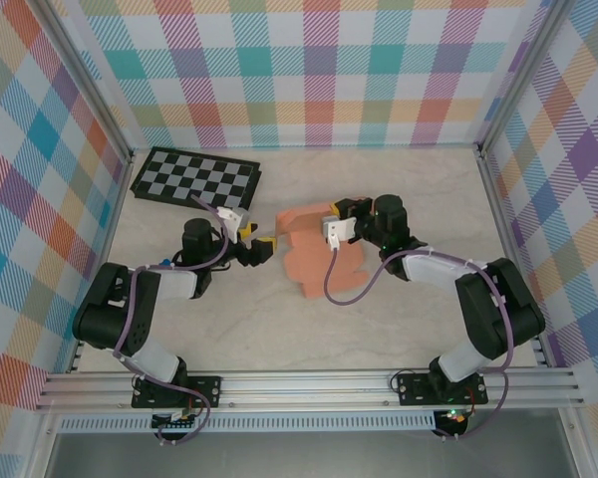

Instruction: Fold the paper box

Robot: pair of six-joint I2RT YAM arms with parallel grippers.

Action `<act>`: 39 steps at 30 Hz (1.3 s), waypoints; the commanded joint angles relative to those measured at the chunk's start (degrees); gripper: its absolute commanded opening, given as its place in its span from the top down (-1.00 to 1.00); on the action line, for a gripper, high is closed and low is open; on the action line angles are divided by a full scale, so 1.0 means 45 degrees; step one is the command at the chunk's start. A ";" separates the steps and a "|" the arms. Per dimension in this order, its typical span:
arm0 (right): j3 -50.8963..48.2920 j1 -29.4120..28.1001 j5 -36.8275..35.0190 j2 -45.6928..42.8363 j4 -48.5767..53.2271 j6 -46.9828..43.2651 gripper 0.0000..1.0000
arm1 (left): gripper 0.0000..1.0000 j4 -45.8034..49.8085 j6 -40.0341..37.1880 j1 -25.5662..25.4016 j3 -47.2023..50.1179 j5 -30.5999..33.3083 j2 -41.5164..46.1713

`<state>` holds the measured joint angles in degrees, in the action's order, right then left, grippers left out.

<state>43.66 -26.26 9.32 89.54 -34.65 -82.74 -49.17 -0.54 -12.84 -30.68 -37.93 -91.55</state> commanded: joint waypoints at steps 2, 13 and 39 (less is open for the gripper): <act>-0.0558 0.0100 0.0404 -0.0103 -0.0117 -0.0806 0.95 | -0.74 -0.1848 -0.0297 0.0256 -0.0074 -0.0110 -0.0378; -0.1508 0.0129 0.0545 0.0051 -0.1010 -0.2400 0.92 | -0.73 0.0524 -0.1853 0.0045 -0.1290 0.0248 -0.0052; -0.3109 0.0245 0.1021 -0.3140 -0.0607 -0.0226 0.98 | -0.76 0.3741 -0.3637 0.0396 -0.1538 0.0005 0.2272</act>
<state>29.89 -25.61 11.20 76.29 -38.50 -86.48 -28.38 -20.99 -12.82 -39.44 -35.66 -81.89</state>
